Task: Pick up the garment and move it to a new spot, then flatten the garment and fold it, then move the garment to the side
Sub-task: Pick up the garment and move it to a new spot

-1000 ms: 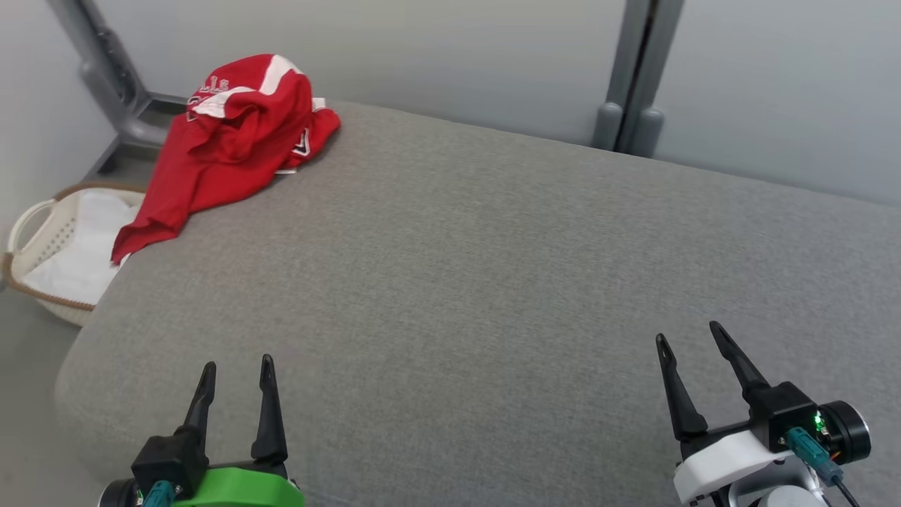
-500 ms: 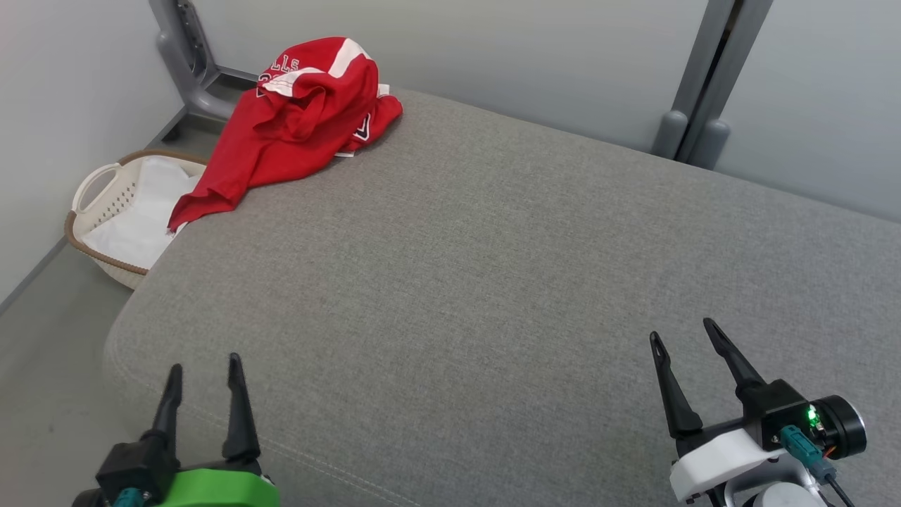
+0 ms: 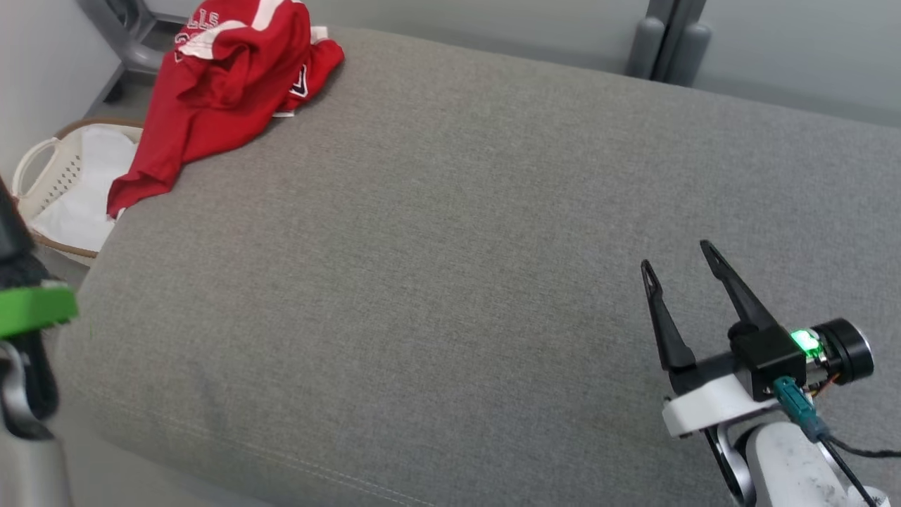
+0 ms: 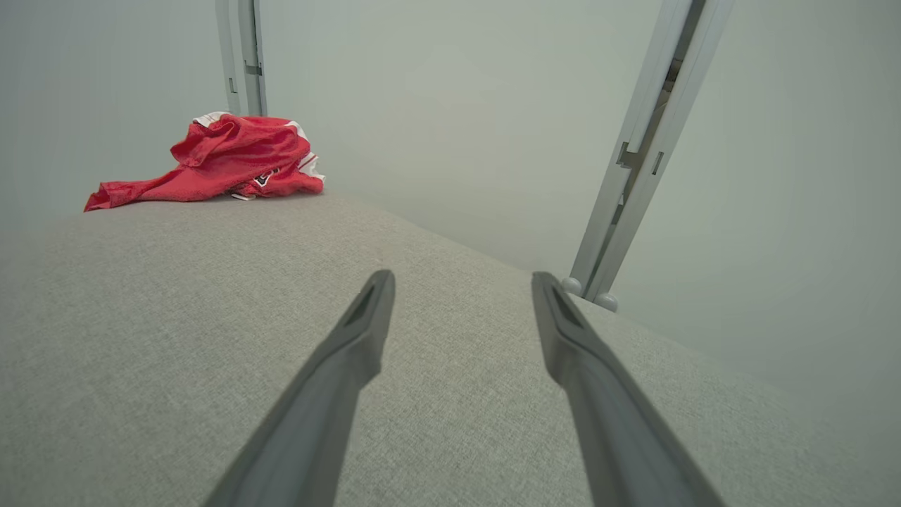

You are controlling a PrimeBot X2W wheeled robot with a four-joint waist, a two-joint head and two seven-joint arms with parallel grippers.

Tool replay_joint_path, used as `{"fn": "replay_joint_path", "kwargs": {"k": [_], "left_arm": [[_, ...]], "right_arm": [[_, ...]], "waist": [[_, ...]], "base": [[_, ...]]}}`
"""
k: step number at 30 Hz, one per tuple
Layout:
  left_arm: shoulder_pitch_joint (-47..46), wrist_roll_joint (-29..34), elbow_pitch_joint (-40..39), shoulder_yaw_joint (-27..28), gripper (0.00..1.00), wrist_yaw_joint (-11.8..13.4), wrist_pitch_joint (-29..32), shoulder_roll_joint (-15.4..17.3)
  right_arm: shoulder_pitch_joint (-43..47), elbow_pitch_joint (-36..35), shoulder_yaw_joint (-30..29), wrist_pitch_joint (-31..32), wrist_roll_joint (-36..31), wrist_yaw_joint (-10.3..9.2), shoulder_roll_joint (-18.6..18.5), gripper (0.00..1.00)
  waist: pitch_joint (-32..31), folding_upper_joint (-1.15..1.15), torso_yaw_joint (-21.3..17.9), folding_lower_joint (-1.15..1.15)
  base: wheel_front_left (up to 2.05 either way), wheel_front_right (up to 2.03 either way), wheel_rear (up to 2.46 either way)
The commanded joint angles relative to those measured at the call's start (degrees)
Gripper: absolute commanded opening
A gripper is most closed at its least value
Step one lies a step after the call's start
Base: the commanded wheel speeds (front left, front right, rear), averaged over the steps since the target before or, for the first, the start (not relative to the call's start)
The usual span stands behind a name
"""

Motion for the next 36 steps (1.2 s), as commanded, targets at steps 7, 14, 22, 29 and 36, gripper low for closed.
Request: {"fn": "replay_joint_path", "kwargs": {"k": [7,14,22,29,36], "left_arm": [[-19.96,-3.18,10.11,1.58,1.00,-0.60,5.41,7.71],[-30.75,-5.08,25.05,0.52,1.00,-1.17,8.75,12.05],[-36.05,-5.61,39.11,-2.42,1.00,-1.69,10.00,12.68],[-39.52,-6.86,48.08,-5.90,1.00,-2.03,8.46,11.46],[-43.35,-6.68,54.85,-7.50,1.00,-2.07,5.67,13.98]], "right_arm": [[-5.13,-3.84,2.32,-0.12,-4.01,-0.06,-0.33,1.00],[-6.36,-6.44,2.33,-0.12,-6.33,-0.06,-0.33,1.00],[-6.83,-8.94,1.70,-0.12,-7.66,-0.06,-0.30,1.00],[-5.76,-10.62,-0.19,-0.11,-9.33,-0.06,-0.30,1.00],[-4.87,-11.11,-1.15,0.07,-10.55,-0.07,-0.55,1.00]], "waist": [[12.09,0.00,-8.22,0.00],[18.49,0.00,-11.80,0.00],[25.19,0.00,-14.10,0.00],[30.11,0.00,-13.62,0.00],[32.70,0.00,-14.23,0.00]], "base": [[0.00,0.00,0.00],[0.00,0.00,0.00],[0.00,0.00,0.00],[0.00,0.00,0.00],[0.00,0.00,0.00]]}}
